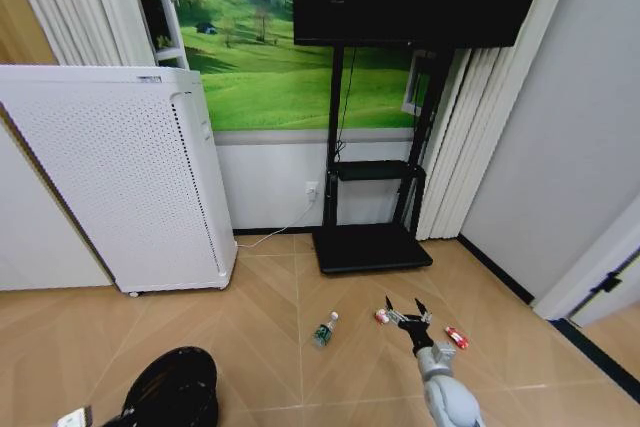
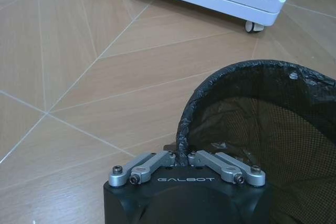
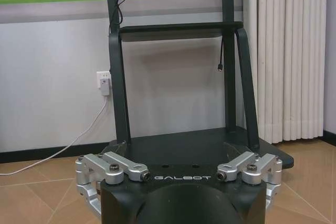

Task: Pick up the trash bin and place the garbage on the floor into it.

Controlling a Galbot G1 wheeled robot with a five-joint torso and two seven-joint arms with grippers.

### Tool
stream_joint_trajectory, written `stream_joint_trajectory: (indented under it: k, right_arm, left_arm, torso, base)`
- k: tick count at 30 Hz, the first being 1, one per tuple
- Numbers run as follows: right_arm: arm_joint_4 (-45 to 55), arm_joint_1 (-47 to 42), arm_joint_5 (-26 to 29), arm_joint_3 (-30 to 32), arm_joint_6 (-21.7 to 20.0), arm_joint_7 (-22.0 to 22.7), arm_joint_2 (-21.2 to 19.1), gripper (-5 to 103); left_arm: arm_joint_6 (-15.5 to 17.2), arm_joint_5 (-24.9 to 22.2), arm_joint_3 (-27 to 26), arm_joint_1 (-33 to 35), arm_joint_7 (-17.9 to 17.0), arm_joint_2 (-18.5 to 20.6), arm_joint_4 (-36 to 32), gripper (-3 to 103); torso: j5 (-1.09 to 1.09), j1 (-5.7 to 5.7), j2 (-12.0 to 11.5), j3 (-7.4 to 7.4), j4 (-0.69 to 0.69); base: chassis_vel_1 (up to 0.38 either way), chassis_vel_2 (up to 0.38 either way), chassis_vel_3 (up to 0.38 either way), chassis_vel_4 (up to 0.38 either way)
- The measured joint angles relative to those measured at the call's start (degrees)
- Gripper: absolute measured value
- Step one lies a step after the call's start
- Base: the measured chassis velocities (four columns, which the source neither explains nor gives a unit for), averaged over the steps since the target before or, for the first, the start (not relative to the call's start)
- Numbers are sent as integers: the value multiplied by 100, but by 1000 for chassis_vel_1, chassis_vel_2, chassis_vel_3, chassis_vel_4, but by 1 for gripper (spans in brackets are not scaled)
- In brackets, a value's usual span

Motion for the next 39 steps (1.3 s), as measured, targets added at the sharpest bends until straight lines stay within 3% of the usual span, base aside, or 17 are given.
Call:
stream_joint_trajectory:
  k: [5, 7, 8, 9, 11, 14, 18, 24, 26, 33, 39]
  right_arm:
    - [24, -20, -18, 12, -4, 30, 29, 100]
    - [75, -31, -22, 13, -33, 65, 41, 100]
    - [75, -31, -22, 13, -33, 65, 41, 100]
    - [123, -37, -22, 14, -75, 86, 44, 100]
    - [173, -38, -22, 22, -111, 111, 49, 100]
    - [201, -43, -22, 29, -124, 125, 59, 100]
    - [374, -115, -22, 45, -182, 175, 108, 100]
    - [553, -170, -16, 46, -273, 229, 129, 100]
    - [711, -213, -9, 45, -382, 261, 170, 100]
    - [896, -274, -24, 15, -551, 296, 292, 100]
    - [911, -243, 31, 24, -591, 316, 340, 100]
  left_arm:
    - [-130, 67, 113, -140, 93, 9, 44, 4]
    - [-550, 261, 211, -294, 227, -2, 150, 4]
    - [-550, 261, 211, -294, 227, -2, 150, 4]
    - [-1092, 497, 280, -464, 329, -12, 280, 4]
    - [-1700, 651, 357, -693, 426, 18, 392, 4]
    - [-1909, 653, 399, -796, 441, 48, 411, 4]
    - [-2448, 626, 521, -1044, 532, 207, 350, 4]
    - [-2834, 711, 610, -1138, 676, 305, 205, 4]
    - [-3194, 849, 704, -1196, 865, 365, 97, 4]
    - [-3583, 1020, 909, -1209, 1181, 538, -262, 4]
    - [-3618, 1043, 964, -1146, 1219, 554, -463, 4]
  torso:
    - [0, 0, 0, 0, 0]
    - [-2, 0, 0, 0, 0]
    - [-2, 0, 0, 0, 0]
    - [-2, 0, 0, 1, 0]
    - [-1, 0, 0, 1, 0]
    - [-1, 0, 0, 1, 0]
    - [-1, 1, 0, 1, 0]
    - [0, 1, 0, 1, 0]
    - [0, 0, 0, 1, 1]
    - [0, 0, 0, 0, 0]
    - [0, 0, 0, 1, 0]
  base:
    - [0, 0, 0, 0]
    - [0, 0, 0, 0]
    - [0, 0, 0, 0]
    - [0, 0, 0, 0]
    - [0, 0, 0, 0]
    - [0, 0, 0, 0]
    - [0, 0, 0, 0]
    - [0, 0, 0, 0]
    - [0, 0, 0, 0]
    - [0, 0, 0, 0]
    - [0, 0, 0, 0]
